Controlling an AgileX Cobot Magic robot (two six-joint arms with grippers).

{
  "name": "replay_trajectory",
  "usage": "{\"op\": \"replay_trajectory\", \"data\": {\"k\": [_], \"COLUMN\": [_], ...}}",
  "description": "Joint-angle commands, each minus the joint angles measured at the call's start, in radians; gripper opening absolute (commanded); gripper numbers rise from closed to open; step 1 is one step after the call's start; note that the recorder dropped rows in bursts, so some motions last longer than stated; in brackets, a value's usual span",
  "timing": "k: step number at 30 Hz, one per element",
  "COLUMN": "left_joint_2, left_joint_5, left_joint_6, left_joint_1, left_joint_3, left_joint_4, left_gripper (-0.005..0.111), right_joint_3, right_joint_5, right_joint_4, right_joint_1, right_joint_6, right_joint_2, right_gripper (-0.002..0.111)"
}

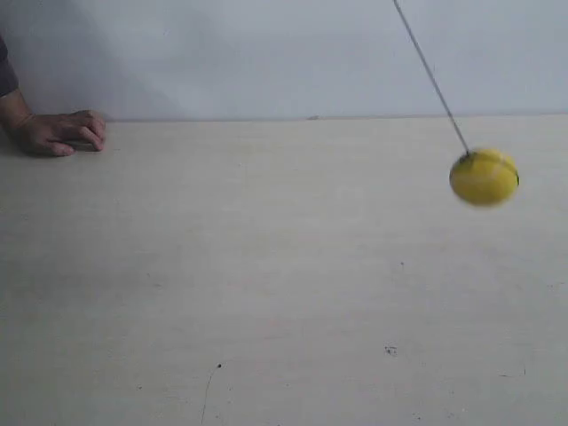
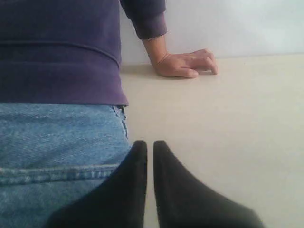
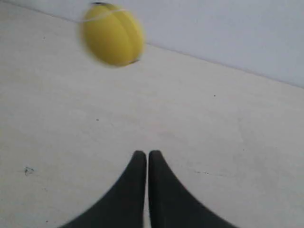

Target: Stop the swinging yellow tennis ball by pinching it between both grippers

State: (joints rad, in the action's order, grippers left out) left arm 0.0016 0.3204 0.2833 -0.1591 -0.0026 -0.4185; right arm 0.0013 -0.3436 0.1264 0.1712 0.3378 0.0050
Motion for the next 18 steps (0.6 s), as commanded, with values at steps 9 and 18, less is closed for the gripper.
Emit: {"op": "replay_trajectory", "data": {"k": [9,18], "left_joint_2": [-0.002,-0.002], "left_joint_5": [-0.101,-0.374], "left_joint_6": [-0.056,-0.027], "left_joint_1": [0.009,0.009], "left_joint_3": [0.003,0.003], "left_joint_4": [-0.093,0.012], "left_gripper": [0.005,0.005], "right_joint_3": [-0.001,-0.001], "right_joint_5": [0.213,0.382], "right_joint_4": [-0.002,-0.002], "right_joint_1": [-0.003,-0.003], "right_joint_6": [-0.005,-0.198], "right_joint_2": [-0.005,-0.005], "right_gripper": [0.0,0.0]}}
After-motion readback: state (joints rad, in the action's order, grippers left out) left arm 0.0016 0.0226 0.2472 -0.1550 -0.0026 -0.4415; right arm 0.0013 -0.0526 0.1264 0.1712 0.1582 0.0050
